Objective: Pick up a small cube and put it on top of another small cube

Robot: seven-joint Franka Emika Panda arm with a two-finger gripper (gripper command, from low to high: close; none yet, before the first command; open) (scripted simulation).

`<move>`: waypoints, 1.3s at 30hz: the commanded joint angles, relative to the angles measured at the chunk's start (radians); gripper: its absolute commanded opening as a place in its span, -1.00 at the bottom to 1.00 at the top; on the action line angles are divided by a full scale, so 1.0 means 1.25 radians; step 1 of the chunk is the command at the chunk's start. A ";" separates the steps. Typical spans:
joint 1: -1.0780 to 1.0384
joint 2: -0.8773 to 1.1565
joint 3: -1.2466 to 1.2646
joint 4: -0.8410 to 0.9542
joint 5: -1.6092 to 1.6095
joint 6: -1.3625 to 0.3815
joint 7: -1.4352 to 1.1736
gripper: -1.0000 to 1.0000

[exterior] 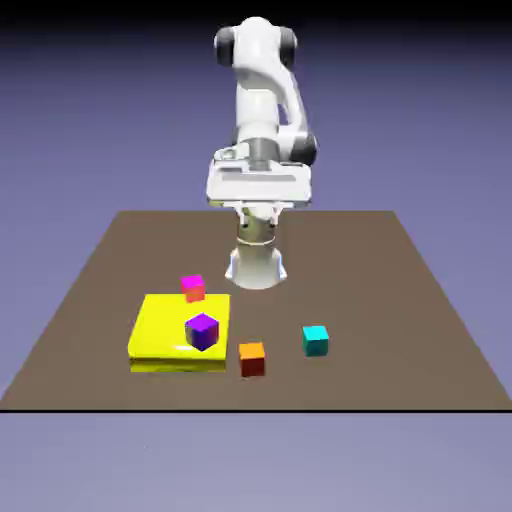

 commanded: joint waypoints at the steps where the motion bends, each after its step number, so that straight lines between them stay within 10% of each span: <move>1: -0.019 0.020 0.029 0.001 -0.006 -0.007 0.014 0.00; 25: -0.461 0.496 0.714 0.019 -0.146 -0.172 0.345 0.00; 39: -0.179 0.696 0.337 0.089 -0.578 -0.075 0.668 0.00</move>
